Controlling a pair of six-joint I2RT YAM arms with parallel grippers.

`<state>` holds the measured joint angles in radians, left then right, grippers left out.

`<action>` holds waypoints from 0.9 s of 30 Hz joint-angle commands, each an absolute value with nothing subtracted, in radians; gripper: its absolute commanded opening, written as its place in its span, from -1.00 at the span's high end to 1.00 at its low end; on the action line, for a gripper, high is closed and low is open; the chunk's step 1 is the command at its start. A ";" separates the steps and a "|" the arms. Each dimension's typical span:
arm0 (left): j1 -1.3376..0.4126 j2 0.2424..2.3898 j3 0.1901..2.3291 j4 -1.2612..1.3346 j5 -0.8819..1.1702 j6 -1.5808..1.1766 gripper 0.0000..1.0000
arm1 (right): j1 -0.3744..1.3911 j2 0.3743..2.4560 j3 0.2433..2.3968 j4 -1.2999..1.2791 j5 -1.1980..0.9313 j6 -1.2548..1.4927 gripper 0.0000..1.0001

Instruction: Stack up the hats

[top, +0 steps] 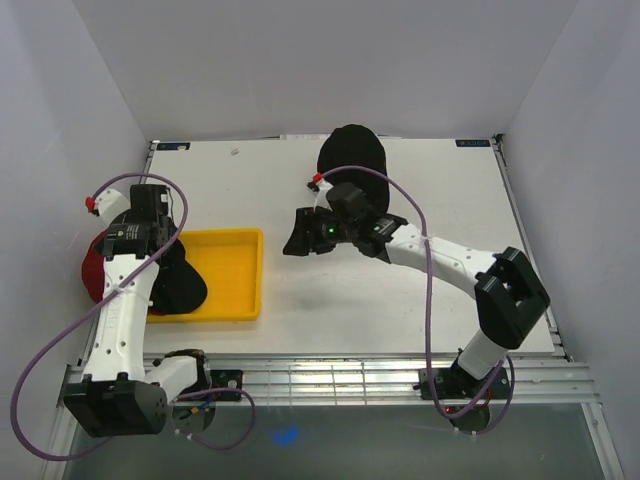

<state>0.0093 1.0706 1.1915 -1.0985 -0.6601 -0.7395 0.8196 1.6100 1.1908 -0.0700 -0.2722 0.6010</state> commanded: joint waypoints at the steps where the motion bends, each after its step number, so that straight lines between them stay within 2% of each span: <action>1: 0.103 1.104 1.155 -1.085 -0.720 -0.750 -0.96 | 0.862 1.669 1.279 -0.040 -0.302 0.554 -0.18; 5: 0.187 1.135 1.063 -0.990 -0.641 -0.739 -0.96 | 0.867 1.677 1.259 -0.012 -0.322 0.557 -0.20; 10: 0.187 1.186 0.994 -0.937 -0.554 -0.764 -0.86 | 0.874 1.707 1.276 -0.012 -0.337 0.526 -0.26; 14: 0.186 1.174 0.971 -0.871 -0.427 -0.733 -0.45 | 0.891 1.746 1.321 -0.031 -0.333 0.505 -0.26; 15: 0.184 1.175 0.968 -0.868 -0.410 -0.733 -0.22 | 0.900 1.753 1.325 -0.037 -0.327 0.502 -0.26; 17: 0.180 1.166 0.950 -0.864 -0.371 -0.741 0.01 | 0.910 1.775 1.345 -0.046 -0.318 0.494 -0.26; 18: 0.178 1.158 0.939 -0.856 -0.330 -0.744 0.25 | 0.917 1.781 1.353 -0.051 -0.318 0.489 -0.26; 22: 0.170 1.109 0.890 -0.822 -0.246 -0.752 0.44 | 0.956 1.821 1.403 -0.052 -0.305 0.447 -0.26; 27: 0.170 1.109 0.922 -0.830 -0.227 -0.695 0.47 | 1.038 1.885 1.529 -0.081 -0.244 0.306 -0.27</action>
<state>0.1745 1.1469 0.8894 -0.8787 -0.2932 -0.7227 0.9909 1.8660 1.4334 -0.0776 -0.2863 0.4259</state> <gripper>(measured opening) 0.309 0.634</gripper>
